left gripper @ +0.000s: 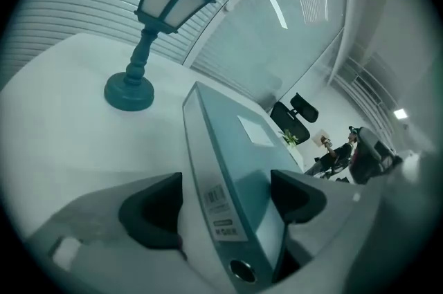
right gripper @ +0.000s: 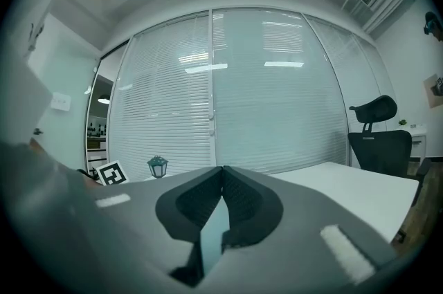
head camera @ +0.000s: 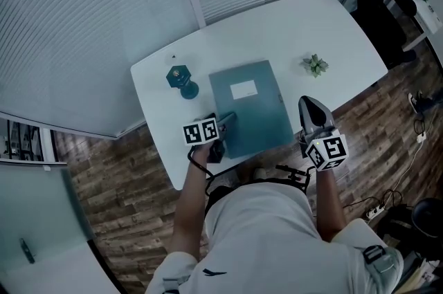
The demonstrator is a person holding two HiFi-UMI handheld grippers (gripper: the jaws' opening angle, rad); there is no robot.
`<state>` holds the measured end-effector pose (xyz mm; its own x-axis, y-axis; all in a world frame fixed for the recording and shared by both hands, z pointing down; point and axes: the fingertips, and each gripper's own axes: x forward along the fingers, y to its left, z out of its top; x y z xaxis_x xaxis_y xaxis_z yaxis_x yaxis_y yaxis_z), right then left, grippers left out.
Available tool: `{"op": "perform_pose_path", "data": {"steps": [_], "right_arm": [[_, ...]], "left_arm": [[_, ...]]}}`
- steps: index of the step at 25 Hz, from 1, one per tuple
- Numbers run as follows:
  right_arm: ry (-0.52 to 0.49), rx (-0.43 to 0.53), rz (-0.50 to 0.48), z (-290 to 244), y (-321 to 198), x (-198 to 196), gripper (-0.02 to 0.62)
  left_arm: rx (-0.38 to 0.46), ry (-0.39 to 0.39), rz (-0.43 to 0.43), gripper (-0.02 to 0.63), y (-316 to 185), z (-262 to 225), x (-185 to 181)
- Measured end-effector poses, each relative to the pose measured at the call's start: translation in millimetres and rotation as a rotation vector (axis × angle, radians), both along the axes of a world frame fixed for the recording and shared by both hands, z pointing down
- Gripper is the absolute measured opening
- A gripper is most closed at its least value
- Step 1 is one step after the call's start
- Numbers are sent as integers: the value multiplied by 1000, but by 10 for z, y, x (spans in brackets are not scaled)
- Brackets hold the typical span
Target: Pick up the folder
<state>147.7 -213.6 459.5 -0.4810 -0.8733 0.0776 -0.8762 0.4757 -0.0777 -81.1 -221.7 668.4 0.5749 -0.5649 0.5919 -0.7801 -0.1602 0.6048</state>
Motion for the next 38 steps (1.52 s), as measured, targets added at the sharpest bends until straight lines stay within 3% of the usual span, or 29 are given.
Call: {"op": "perform_pose_path", "data": {"steps": [9,15,19,23,27,29,35,38], "right_arm": [[44,-53,-37,137,-90,-108,17],[148,-157,-53,405,-278,-134,87],[168,-319,-101,816,-438,-236,251],[149,-508,-154,1313,-609,-383,341],[224,-640,-171,1765,-669,-456,413],[194,-717,-196,1940,-634,-521,443],[-72,-932,-255,2133,-596,-677,444],[-89,-955,-266,2135,-583,-695,446]], "left_arm": [[11,0,-10,419,5,4,-4],[17,1,-13,419,-2,8,-8],[20,1,-10,419,6,1,-12],[20,-1,-3,416,4,6,-10],[24,3,0,414,5,2,-5],[23,5,0,413,9,10,-2],[20,12,7,407,1,13,-8],[13,21,23,403,1,8,-4]]}}
